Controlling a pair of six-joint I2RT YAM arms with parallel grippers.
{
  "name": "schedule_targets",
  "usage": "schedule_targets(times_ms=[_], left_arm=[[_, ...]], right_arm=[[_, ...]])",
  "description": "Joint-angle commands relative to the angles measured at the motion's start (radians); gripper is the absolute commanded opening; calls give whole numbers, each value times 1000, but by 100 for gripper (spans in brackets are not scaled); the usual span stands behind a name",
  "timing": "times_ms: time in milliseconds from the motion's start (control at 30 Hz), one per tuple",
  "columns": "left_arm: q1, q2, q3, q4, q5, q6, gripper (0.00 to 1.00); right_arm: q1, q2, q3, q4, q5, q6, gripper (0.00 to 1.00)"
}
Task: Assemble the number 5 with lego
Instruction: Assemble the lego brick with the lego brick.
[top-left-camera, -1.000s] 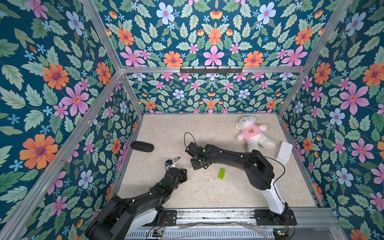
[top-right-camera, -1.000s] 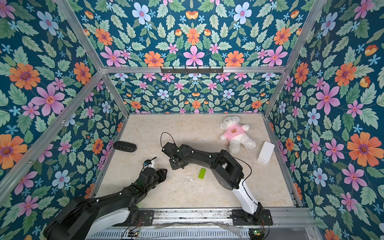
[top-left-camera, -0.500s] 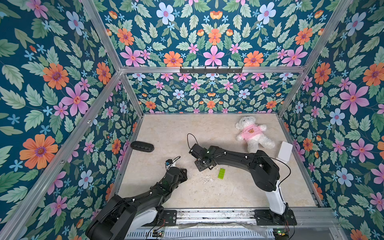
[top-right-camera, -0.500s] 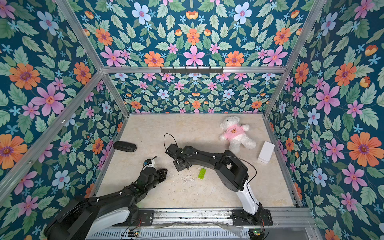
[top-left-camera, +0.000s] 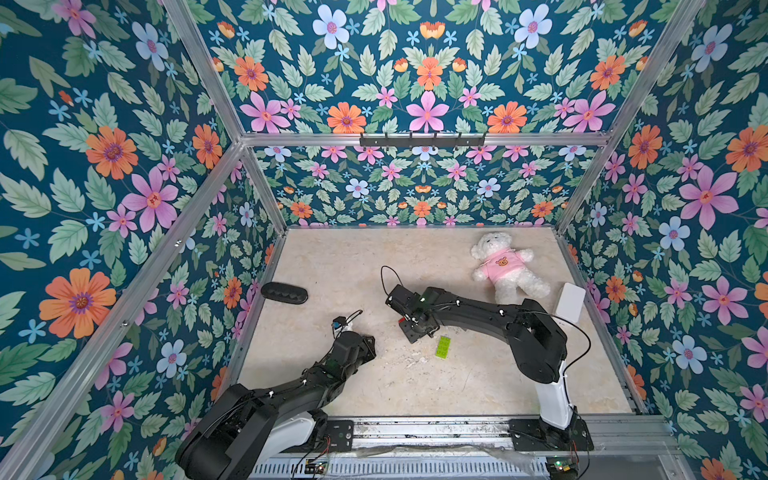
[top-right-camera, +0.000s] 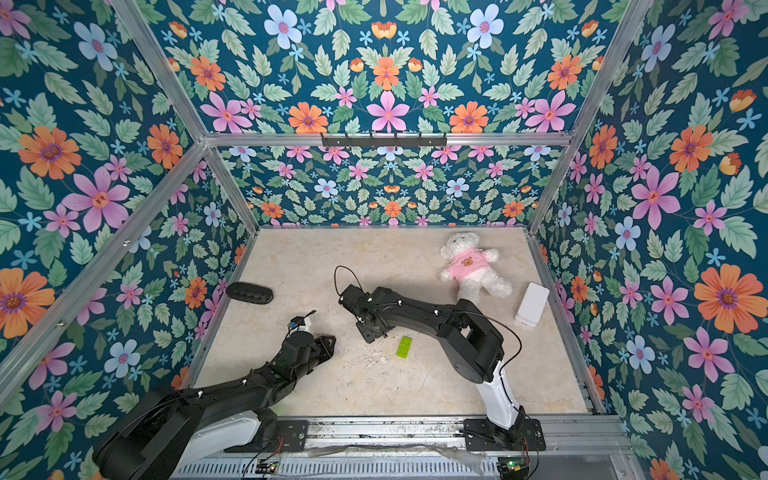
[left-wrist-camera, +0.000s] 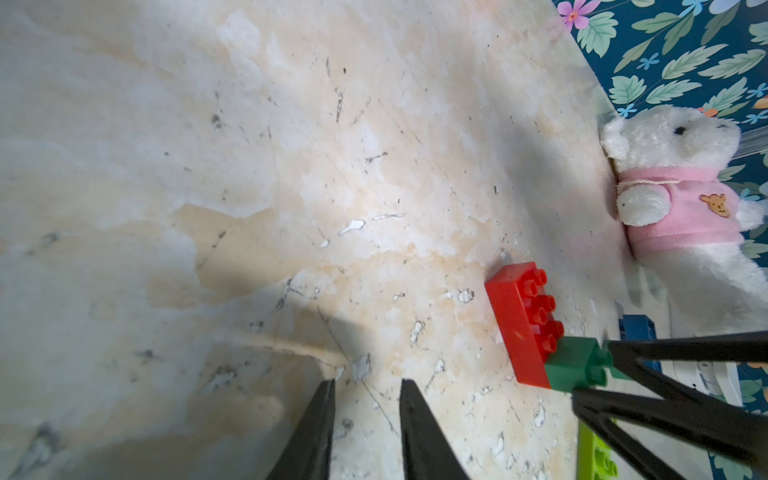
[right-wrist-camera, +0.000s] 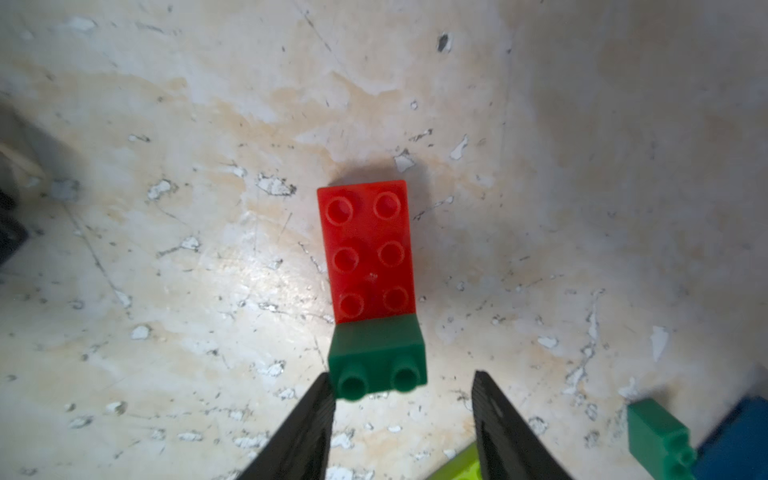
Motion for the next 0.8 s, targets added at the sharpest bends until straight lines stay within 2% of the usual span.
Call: schedule_targets(times_ms=[0, 333, 500, 767], left_arm=[[1, 7, 9, -106, 27, 18, 32], [1, 76, 116, -83, 241, 116, 39], [-3, 77, 199, -197, 364, 187, 40], [-5, 28, 320, -463, 447, 293, 41]], right_arm=[[-7, -45, -6, 4, 3, 28, 56], [-64, -251, -231, 154, -11, 195, 54], [-78, -332, -332, 203, 2, 294, 54], [-88, -339, -398, 176, -31, 425, 54]])
